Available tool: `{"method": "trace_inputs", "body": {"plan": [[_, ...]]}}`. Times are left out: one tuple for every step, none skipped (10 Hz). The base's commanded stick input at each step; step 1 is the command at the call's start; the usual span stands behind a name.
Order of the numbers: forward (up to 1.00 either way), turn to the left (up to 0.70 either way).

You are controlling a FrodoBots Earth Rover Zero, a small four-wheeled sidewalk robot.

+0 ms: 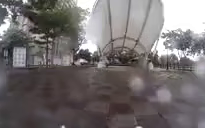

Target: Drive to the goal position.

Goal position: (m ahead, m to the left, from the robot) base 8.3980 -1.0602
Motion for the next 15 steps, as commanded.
{"method": "trace_inputs", "body": {"plan": [[1.00,-0.40],[1.00,-0.15],[1.00,0.00],[1.00,0.00],[1.00,0.00],[1.00,0.00],[1.00,0.00],[1.00,0.00],[1.00,-0.13],[1.00,-0.29],[1.00,-0.35],[1.00,-0.35],[1.00,-0.11],[1.00,-0.15],[1.00,-0.35]]}}
